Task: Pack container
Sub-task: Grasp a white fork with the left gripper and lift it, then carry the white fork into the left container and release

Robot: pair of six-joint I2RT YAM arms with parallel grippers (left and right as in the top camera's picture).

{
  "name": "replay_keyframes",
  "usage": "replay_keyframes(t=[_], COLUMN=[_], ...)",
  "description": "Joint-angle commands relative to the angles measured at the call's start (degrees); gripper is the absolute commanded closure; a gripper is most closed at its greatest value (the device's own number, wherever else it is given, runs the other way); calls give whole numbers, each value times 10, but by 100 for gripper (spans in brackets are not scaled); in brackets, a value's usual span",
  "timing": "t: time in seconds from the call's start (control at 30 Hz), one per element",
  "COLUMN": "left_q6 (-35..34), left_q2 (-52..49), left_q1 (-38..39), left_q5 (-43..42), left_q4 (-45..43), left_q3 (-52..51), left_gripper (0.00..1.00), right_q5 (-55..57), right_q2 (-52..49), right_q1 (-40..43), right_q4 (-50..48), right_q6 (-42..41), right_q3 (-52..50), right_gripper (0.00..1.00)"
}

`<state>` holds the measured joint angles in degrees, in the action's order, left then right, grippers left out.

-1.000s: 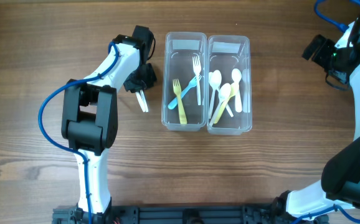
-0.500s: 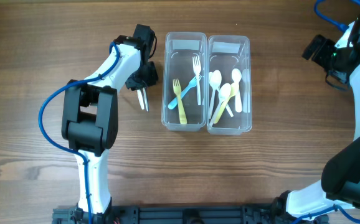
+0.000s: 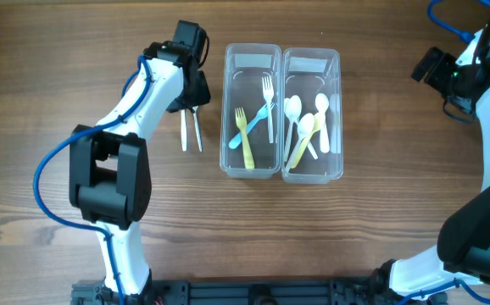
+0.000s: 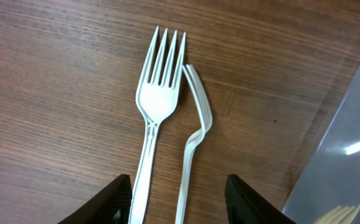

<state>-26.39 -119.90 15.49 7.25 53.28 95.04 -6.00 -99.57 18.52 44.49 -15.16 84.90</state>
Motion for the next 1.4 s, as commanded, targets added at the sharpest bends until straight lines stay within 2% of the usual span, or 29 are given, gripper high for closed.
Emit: replay_keyframes(t=[0.0, 0.1, 0.53, 0.6, 0.73, 0.77, 0.8, 0.93, 1.03, 1.17, 1.27, 1.37], left_q6=[17, 68, 69, 69, 69, 69, 69, 69, 68, 67, 67, 67], left_q2=[-23, -31, -75, -88, -102, -101, -96, -59, -5, 56, 50, 2], left_q1=[2, 4, 12, 12, 12, 12, 12, 12, 13, 25, 24, 24], left_q5=[8, 3, -18, -19, -18, -18, -18, -18, -18, -14, 14, 13], left_q4=[-12, -32, -36, -34, -29, -28, -19, 57, 79, 78, 68, 36], left_q3=[-1, -1, -2, -2, -2, -2, -1, 55, 93, 95, 83, 44], left_gripper=[53, 55, 57, 64, 67, 72, 77, 87, 96, 95, 72, 67], right_q5=[-5, -5, -5, -5, -5, -5, -5, -5, -5, -5, -5, -5], right_q2=[-3, -3, -3, -3, -3, -3, -3, -3, -3, -3, -3, -3], right_q1=[-3, -3, -3, -3, -3, -3, -3, -3, -3, -3, -3, -3], right_q4=[-3, -3, -3, -3, -3, -3, -3, -3, -3, -3, -3, -3], right_q6=[0, 0, 0, -1, 0, 0, 0, 0, 0, 0, 0, 0], right_q3=[5, 5, 5, 5, 5, 5, 5, 5, 5, 5, 5, 5], right_gripper=[1, 1, 0, 1, 0, 0, 0, 1, 0, 1, 1, 1])
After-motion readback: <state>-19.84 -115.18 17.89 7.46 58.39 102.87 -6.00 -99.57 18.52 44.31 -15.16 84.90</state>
